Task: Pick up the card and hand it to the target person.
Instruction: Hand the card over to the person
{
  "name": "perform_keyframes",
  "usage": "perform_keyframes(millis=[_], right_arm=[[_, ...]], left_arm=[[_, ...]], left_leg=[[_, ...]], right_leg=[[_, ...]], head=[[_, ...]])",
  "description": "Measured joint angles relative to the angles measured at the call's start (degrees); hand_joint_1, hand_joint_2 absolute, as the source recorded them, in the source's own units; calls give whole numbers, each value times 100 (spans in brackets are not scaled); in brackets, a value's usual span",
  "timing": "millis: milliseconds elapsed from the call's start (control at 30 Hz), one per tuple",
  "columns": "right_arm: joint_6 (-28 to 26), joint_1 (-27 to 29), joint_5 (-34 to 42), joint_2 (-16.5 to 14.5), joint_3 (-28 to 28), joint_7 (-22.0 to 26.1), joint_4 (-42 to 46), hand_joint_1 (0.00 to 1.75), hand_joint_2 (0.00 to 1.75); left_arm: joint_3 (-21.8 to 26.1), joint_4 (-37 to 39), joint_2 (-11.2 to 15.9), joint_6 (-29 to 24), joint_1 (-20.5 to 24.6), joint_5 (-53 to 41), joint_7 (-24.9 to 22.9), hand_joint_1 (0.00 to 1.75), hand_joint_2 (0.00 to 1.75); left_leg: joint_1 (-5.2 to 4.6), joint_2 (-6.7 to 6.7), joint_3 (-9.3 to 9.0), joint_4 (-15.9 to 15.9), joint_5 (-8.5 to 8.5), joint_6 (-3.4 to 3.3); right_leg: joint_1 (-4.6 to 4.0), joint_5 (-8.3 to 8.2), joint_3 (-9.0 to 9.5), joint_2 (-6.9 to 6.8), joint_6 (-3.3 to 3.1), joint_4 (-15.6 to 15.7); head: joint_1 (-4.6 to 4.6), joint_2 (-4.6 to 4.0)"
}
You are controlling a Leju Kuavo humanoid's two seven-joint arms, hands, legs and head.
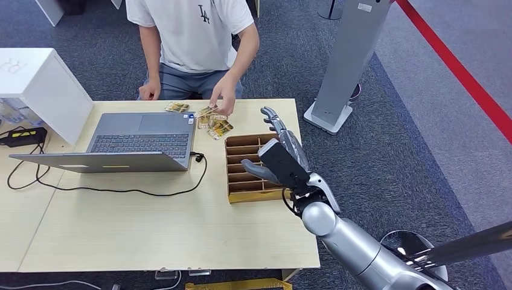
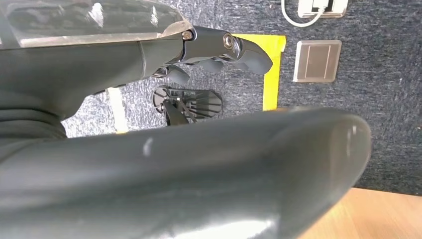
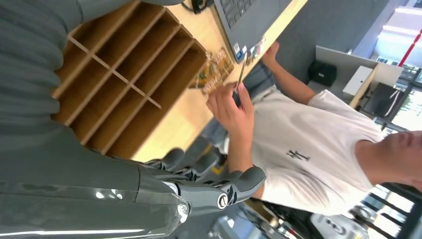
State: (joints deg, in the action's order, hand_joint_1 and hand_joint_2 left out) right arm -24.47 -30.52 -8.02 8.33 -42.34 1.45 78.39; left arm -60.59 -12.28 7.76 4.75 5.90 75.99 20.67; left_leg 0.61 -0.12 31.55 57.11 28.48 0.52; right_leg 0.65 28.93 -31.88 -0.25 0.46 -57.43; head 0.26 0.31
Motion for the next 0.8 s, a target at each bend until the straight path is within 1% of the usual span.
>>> perform_keyframes(millis=[133, 300, 467, 600, 700, 800], right_arm=[[149, 340, 943, 2, 177, 382, -94, 0, 175], [270, 807, 1592, 45, 398, 612, -128, 0, 175], [318, 1177, 1943, 123, 577, 725, -104, 0, 175], [362, 1361, 2094, 162, 688, 771, -59, 0, 175], [381, 1418, 2117, 170, 727, 796, -39, 0, 175], [400, 1447, 2116, 170, 757, 813, -28, 0, 175]], left_arm=[[5, 0, 0, -58, -15, 21, -10, 0, 0], [4, 0, 0, -257, -24, -88, -156, 0, 0], [-33, 0, 0, -664, -21, -520, -356, 0, 0], [-274, 0, 8, -1087, 0, -1152, -561, 0, 0], [-489, 0, 9, -1236, 23, -1413, -696, 0, 0], [-650, 0, 9, -1272, 40, -1583, -795, 0, 0]], left_leg=[[0, 0, 1, 0, 1, 0], [0, 0, 0, 0, 1, 0], [0, 0, -1, 0, 1, -1], [0, 1, -1, 0, 1, -1], [0, 1, -2, 0, 1, 0], [0, 1, -2, 0, 1, 0]], right_leg=[[0, 1, -1, 0, 0, 1], [0, 1, -2, 0, 0, 2], [0, 1, -1, 1, 0, 3], [0, 1, 0, 1, 0, 3], [0, 1, 0, 1, 0, 3], [0, 1, 0, 1, 0, 3]], head=[[2, 0], [-6, 0], [-2, 0], [0, 0], [-4, 0], [-4, 0]])
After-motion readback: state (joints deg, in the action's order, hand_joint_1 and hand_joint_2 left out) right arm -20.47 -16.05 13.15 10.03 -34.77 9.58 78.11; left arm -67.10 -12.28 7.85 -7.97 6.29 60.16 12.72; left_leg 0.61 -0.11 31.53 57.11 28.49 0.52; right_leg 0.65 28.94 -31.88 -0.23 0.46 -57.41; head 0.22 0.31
